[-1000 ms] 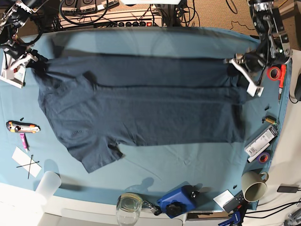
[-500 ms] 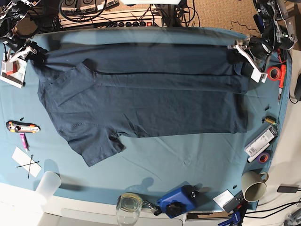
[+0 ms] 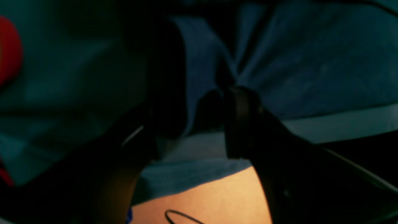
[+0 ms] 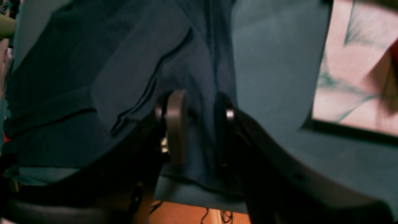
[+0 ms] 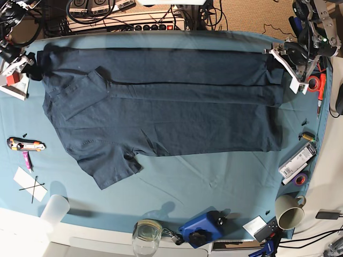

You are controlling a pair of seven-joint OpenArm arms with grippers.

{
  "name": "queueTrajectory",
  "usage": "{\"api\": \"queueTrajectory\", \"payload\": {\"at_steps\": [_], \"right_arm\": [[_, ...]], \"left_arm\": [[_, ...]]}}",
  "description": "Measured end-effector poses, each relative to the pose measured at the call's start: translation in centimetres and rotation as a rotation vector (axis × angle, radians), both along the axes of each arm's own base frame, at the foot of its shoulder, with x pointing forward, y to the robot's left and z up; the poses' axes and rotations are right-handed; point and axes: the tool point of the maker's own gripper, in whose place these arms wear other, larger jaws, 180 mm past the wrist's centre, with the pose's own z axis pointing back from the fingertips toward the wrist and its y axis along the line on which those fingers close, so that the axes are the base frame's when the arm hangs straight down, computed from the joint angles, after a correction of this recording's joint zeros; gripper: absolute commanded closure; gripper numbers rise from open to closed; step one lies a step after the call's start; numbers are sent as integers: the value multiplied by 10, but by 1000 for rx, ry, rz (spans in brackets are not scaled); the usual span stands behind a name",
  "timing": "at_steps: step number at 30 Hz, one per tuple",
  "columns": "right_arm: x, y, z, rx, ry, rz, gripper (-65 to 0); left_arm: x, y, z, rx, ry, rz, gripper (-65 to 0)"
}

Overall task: Fold the T-shirt properly
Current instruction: 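Move the right gripper to the shirt's opposite side edge and grasp it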

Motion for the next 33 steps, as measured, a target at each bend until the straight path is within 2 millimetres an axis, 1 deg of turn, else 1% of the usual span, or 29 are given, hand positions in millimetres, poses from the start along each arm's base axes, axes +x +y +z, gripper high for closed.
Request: {"api": "queueTrajectory", "payload": {"at_steps": [1, 3, 4, 6, 9, 12, 14, 15, 18, 21, 23, 25, 26, 28, 31, 33], "right_arm": [[0, -2, 1, -8, 2, 1, -162], [1, -5, 4, -19, 2, 5, -162], [2, -6, 5, -22, 0, 5, -162], [2, -6, 6, -24, 0, 6, -162], [5, -6, 8, -23, -10, 6, -162], [20, -5, 18, -16, -62, 7, -162], [32, -2, 30, 9, -130, 11, -162], [37, -1, 36, 16, -157, 13, -162], [54, -1, 49, 15, -212, 14, -162], [68, -9, 52, -40, -202, -2, -168], [74, -12, 52, -71, -186, -4, -212], [80, -14, 50, -111, -155, 9, -250], [84, -15, 49, -137, -143, 12, -252], [98, -12, 51, -178, -139, 38, -252], [126, -5, 56, -255, -161, 70, -252], [141, -2, 53, -331, -131, 101, -252]], "left_arm": [[4, 0, 3, 4, -22, 1, -288], [8, 6, 5, 44, -47, 8, -288], [8, 11, 5, 69, -48, 12, -288], [7, 21, 3, 103, -33, 72, -288], [6, 28, 2, 116, -21, 121, -288], [8, 29, 2, 123, -28, 125, -288], [17, 29, 9, 123, -72, 128, -288], [25, 29, 15, 124, -111, 130, -288], [49, 21, 40, 81, -248, 130, -288], [61, 15, 49, 69, -293, 101, -288], [68, 11, 50, 63, -304, 75, -288], [74, 2, 48, 48, -306, 47, -288], [76, -4, 47, 40, -306, 29, -288], [82, -14, 45, 45, -307, -2, -288], [90, -18, 40, 86, -306, -32, -288], [96, -20, 39, 96, -307, -35, -288]]}}
